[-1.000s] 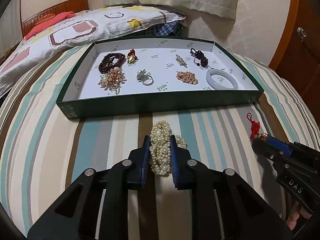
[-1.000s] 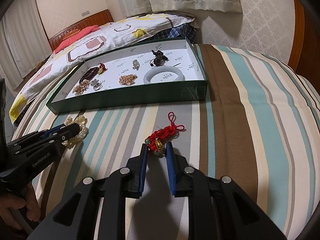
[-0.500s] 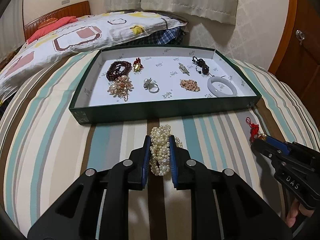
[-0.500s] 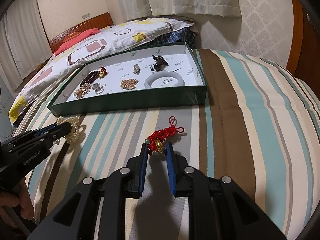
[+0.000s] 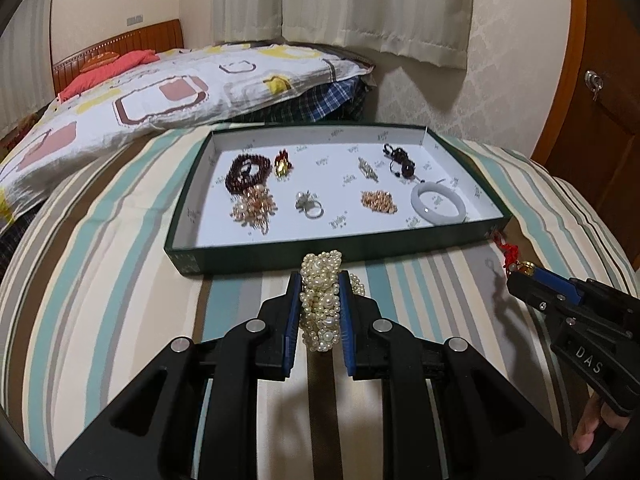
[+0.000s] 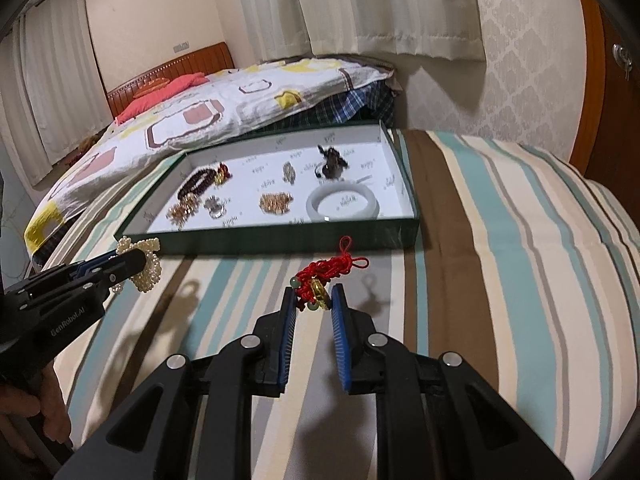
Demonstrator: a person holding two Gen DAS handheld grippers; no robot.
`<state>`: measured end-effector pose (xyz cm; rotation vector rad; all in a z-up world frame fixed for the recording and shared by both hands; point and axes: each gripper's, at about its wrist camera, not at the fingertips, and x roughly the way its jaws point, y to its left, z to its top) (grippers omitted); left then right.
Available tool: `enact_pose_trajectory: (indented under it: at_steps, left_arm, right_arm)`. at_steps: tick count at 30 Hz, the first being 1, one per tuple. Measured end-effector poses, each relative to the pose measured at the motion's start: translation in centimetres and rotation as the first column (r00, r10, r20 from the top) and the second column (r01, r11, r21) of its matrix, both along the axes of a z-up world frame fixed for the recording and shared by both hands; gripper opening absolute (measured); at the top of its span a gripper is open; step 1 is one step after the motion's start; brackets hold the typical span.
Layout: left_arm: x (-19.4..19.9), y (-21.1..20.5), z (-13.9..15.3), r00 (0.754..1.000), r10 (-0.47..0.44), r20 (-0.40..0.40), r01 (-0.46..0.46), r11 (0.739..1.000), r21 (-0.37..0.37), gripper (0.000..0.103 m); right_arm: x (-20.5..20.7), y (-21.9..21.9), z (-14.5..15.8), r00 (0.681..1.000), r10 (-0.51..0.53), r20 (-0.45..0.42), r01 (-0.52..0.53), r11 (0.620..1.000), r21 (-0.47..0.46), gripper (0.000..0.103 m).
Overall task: Organize jewelry
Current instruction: 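Carry the gold coin charm and pearl necklace into the green box with both tools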
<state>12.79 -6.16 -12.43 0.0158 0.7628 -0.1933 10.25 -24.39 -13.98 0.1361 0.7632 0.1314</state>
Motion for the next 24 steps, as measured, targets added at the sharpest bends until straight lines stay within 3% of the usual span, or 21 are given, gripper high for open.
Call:
enact_pose_trajectory:
  at_steps: [14,24]
  left_arm:
    - [2.0,0.7,4.1,0.995,0.009,0.098,-0.007,1.0,-0.017,0.018]
    - [7.2,0.1,6.7,0.983,0.025,0.179,-0.02,0.999,-0.03,0.018]
  right_arm:
    - [2.9,0.7,4.1,0.993,0.024,0.114,-0.021,0.999,-0.031,0.019]
    - [7.8,2.0,7.4,0.974,0.057,0.218,-0.047,0.998,-0.051,0.019]
